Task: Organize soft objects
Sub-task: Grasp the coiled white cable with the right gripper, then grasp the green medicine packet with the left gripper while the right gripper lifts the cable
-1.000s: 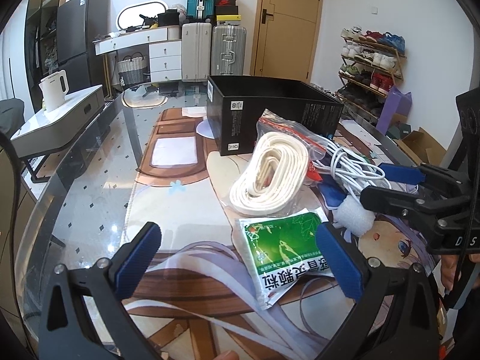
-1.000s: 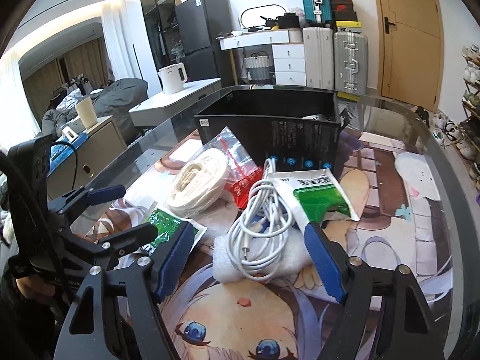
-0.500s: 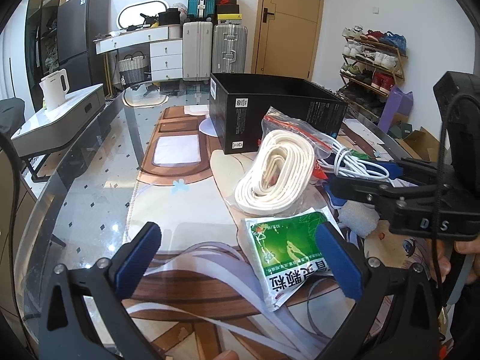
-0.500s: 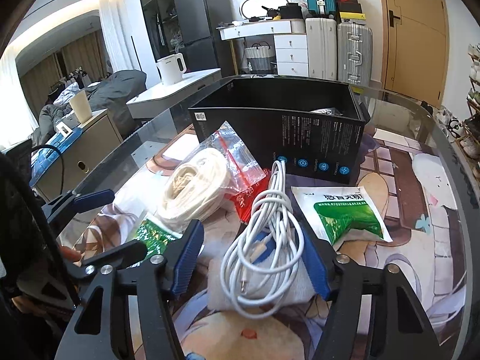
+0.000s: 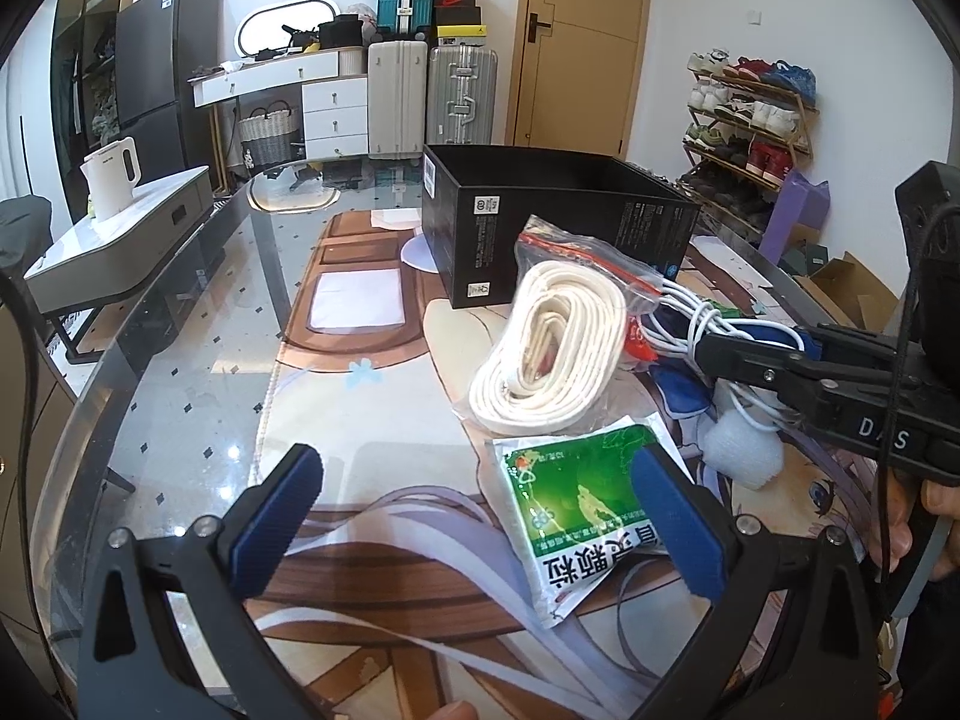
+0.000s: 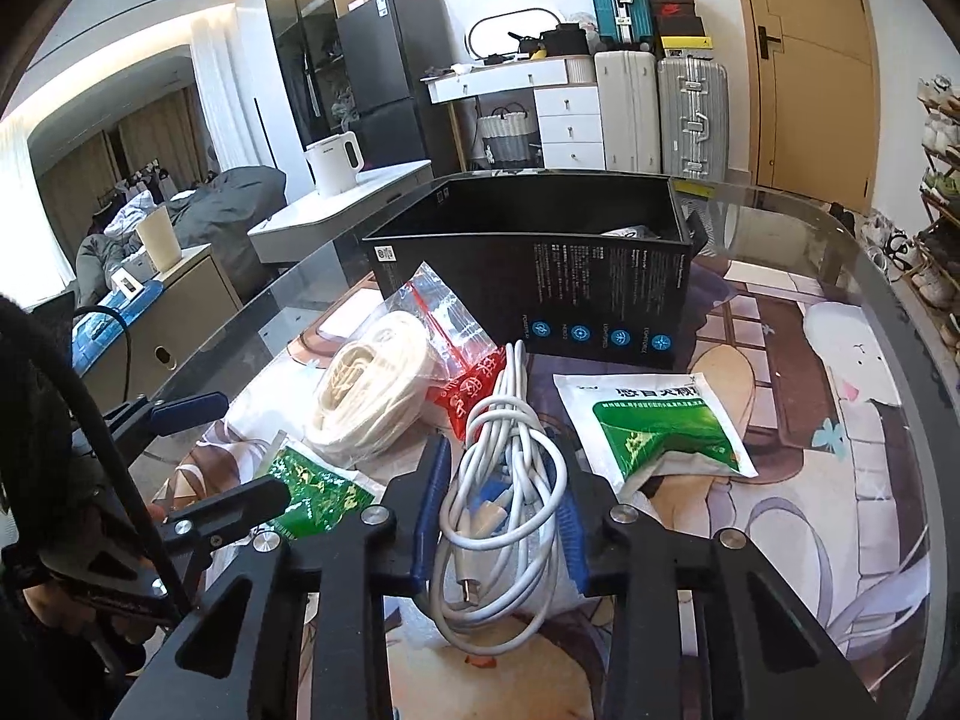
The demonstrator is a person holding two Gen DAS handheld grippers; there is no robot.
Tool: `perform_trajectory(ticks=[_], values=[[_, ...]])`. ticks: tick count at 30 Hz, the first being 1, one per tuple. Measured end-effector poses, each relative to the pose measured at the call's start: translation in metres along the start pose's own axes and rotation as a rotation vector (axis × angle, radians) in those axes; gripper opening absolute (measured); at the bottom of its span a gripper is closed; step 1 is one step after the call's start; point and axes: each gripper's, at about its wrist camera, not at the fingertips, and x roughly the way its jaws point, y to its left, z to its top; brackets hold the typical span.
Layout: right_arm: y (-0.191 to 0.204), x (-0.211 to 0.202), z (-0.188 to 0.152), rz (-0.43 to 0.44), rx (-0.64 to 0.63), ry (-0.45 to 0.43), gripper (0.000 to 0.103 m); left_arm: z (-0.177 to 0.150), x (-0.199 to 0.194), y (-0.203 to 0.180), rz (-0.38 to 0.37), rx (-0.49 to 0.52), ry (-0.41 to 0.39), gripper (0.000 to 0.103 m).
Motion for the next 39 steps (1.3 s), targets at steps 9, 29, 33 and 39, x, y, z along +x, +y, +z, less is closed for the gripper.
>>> perform_trajectory(ticks=[9, 29, 33, 39], values=[[0.001, -0.026, -0.002, 0.025, 0.009, -0.061, 0.033, 0.0, -0.001, -0.009, -0.033, 0.002, 0.011, 0.103], [-0.011, -0.042, -0.006, 0.028, 0.057, -0.107, 0.033, -0.003, 0.012, -0.048, -0.053, 0.06, 0.083, 0.103], [-0.015, -0.042, -0.006, 0.023, 0.066, -0.11, 0.033, -0.006, 0.016, -0.052, 0.0, 0.101, 0.094, 0.103], [-0.015, -0.042, -0.007, 0.023, 0.065, -0.108, 0.033, -0.007, 0.014, -0.048, -0.017, 0.113, 0.095, 0.097]])
